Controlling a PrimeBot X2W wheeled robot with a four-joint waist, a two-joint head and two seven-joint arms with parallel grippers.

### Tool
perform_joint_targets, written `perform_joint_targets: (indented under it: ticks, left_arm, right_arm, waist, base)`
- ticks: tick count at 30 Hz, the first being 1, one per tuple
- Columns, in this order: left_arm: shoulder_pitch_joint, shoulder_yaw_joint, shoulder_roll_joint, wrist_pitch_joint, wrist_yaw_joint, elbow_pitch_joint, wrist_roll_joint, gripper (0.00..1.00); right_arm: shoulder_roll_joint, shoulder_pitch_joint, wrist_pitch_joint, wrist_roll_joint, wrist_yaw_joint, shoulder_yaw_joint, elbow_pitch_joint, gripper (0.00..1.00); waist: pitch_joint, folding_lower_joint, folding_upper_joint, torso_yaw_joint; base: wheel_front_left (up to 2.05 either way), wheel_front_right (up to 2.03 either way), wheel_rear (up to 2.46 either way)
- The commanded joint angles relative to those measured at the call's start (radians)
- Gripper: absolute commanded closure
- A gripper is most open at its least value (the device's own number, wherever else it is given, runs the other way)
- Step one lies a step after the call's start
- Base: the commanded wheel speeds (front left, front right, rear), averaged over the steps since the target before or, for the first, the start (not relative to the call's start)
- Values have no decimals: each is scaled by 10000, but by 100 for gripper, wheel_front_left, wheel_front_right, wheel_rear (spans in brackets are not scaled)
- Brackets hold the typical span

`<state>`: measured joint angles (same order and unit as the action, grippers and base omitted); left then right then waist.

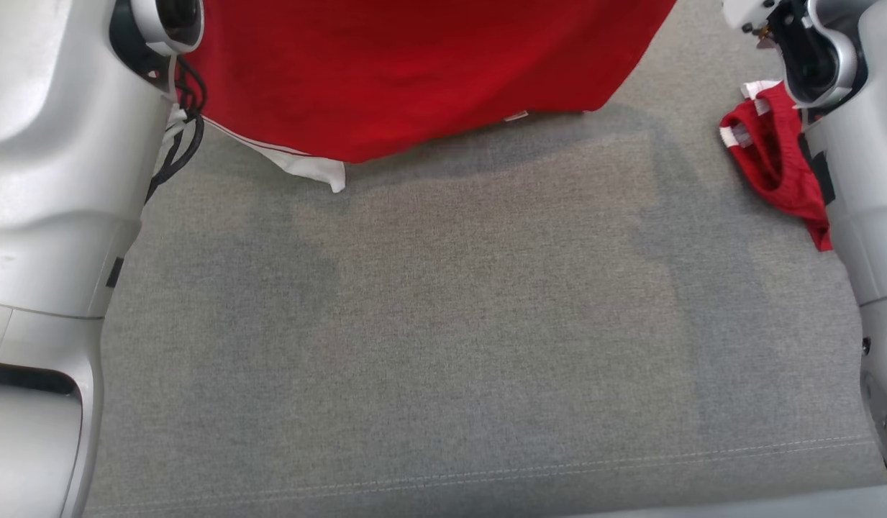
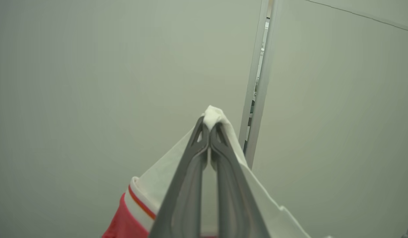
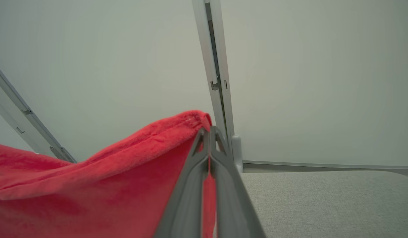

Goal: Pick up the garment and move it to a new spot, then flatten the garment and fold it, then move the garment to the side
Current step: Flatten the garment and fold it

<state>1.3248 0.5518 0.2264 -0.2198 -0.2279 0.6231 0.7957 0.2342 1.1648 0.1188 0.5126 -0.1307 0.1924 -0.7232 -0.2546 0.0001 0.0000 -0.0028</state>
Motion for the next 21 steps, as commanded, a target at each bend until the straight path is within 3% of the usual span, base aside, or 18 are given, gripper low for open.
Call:
perform_joint_targets:
  ticks: [1,7,12,17,21]
  left_arm:
    - [68,-76,-20,-34,49,54,67,100]
    - [581,-601,-145,-393,93,190,9,100]
    - [1154,-1526,-364,-462,392,-162,-213,100]
    - [1376,-1910,-310,-452,1025,-715,-1670,100]
    - [1525,-2239,-488,-454,1302,-1349,-2815,100]
  right_arm:
    - [30,200,-23,86,1,29,-44,100]
    - [-1,1022,-581,-86,-1,70,-637,100]
    - [-336,1945,-1911,-583,1,-334,-1368,100]
    - [-745,3129,-3284,-1169,1,-1139,-2194,100]
    - [-886,3902,-3790,-1824,1,-1999,-2456,100]
  waist:
    - [-357,-1,0,112]
    - [-1199,-1,0,227]
    - [-1638,-1,0,227]
    - [-1983,-1,0,176]
    - [-2100,-1,0,136]
  base:
    - [0,0,0]
    - [0,0,0]
    - [0,0,0]
    - [0,0,0]
    - [0,0,0]
